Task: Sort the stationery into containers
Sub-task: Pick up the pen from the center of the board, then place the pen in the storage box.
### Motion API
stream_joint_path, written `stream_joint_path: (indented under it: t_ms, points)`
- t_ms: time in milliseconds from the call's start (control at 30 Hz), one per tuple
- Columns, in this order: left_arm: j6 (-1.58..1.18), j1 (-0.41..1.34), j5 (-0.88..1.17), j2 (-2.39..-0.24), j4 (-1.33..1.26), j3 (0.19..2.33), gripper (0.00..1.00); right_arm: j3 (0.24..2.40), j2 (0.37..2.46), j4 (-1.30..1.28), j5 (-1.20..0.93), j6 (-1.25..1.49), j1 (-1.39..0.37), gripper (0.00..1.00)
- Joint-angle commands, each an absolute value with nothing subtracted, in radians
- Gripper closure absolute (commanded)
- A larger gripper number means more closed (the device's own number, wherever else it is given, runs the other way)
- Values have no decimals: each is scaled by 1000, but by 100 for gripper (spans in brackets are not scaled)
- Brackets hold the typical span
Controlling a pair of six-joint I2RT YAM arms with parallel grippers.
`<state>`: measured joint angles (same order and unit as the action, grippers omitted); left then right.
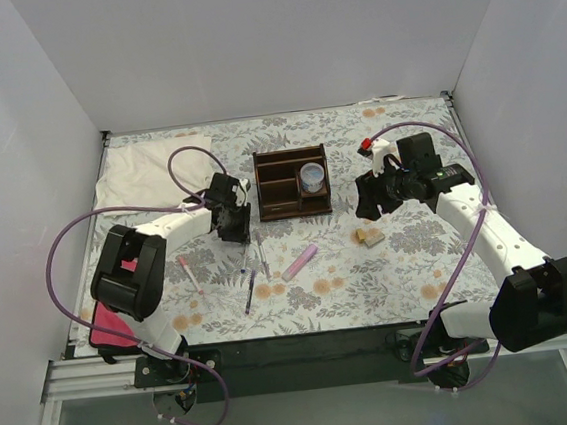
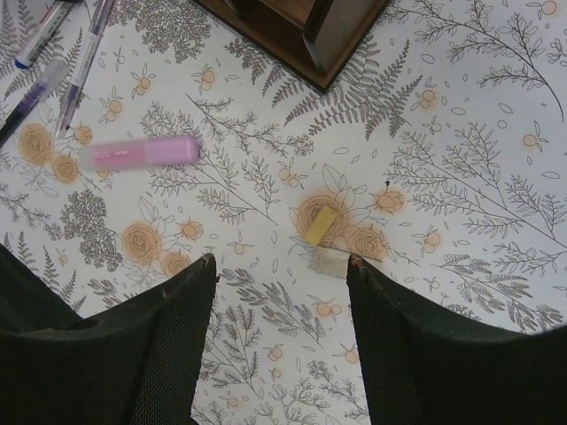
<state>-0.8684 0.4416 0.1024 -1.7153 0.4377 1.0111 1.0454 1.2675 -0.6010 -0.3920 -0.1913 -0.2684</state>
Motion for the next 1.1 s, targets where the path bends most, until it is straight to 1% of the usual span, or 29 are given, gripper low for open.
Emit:
stream_joint_path:
  t_ms: [0,33,133,200,300,367,500,533,667,700,767,867,900,967,1000,1067]
  points:
    - [-862,449,48,-1710,471,960,82,1058,1252,-568,-390,-210,-262,33]
    - [-861,451,46,-1710,475,957,87,1058,1252,-565,-387,-210,-262,33]
    - [-853,459,20,-1718,485,946,88,1065,1256,-565,-384,-219,-262,33]
    - [-853,469,12,-1738,489,948,92,1071,1259,-565,-377,-227,-262,33]
    - [-853,483,-18,-1764,514,962,94,1072,1256,-565,-365,-235,-261,33]
    - [-848,488,-34,-1773,511,976,100,1069,1253,-565,-359,-235,-259,33]
    - [-830,486,-92,-1721,534,1017,100,1065,1235,-568,-345,-236,-255,33]
    - [-818,479,-103,-1701,582,1043,100,1066,1235,-566,-338,-236,-250,33]
    - [-799,430,-78,-1622,797,1215,100,1075,1239,-566,-331,-241,-242,33]
    - [-790,422,-62,-1608,823,1280,100,1077,1244,-565,-333,-242,-244,33]
    - [-756,417,-60,-1566,844,1328,100,1081,1255,-558,-334,-247,-241,33]
    - [-721,417,-3,-1480,729,1362,100,1091,1272,-549,-325,-247,-241,33]
    - [-709,417,15,-1436,612,1336,100,1100,1276,-548,-321,-248,-242,33]
    - [-706,419,60,-1410,478,1304,100,1109,1292,-546,-311,-252,-241,34]
    - [-704,419,66,-1407,369,1287,100,1123,1295,-545,-304,-256,-241,34]
    - [-713,420,78,-1422,292,1298,100,1141,1310,-548,-292,-270,-239,34]
